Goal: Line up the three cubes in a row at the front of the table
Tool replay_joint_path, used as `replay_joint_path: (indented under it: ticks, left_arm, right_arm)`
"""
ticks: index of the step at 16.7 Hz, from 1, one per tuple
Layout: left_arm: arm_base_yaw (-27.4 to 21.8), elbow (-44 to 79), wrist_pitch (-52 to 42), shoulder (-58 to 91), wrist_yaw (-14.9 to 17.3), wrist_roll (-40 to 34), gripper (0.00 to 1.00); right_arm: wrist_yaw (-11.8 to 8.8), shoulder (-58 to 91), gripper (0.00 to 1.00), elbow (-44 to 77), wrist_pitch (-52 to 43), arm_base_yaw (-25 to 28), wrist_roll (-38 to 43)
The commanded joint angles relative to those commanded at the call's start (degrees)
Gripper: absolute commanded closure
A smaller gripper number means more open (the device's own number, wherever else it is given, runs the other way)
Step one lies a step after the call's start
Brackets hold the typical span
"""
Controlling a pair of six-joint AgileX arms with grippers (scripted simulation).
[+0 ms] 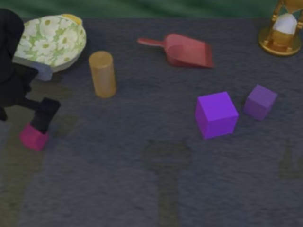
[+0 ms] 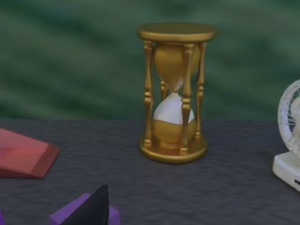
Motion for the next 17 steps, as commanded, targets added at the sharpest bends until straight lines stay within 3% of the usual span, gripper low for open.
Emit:
replay_joint_path:
  ticks: [5,11,17]
  left_arm:
    - [0.0,-6.6,12.6,5.2,0.0,0.1,0.00]
    - [0.0,-8.0,14.6,6.4,0.0,0.1,0.00]
    - [0.0,-8.0,14.6,6.4,0.0,0.1,0.45]
  right_arm:
    - [0.0,0.0,0.00,0.0,0.0,0.0,0.0]
    - [0.0,0.0,0.00,0.0,0.0,0.0,0.0]
    - [0.0,0.0,0.00,0.0,0.0,0.0,0.0]
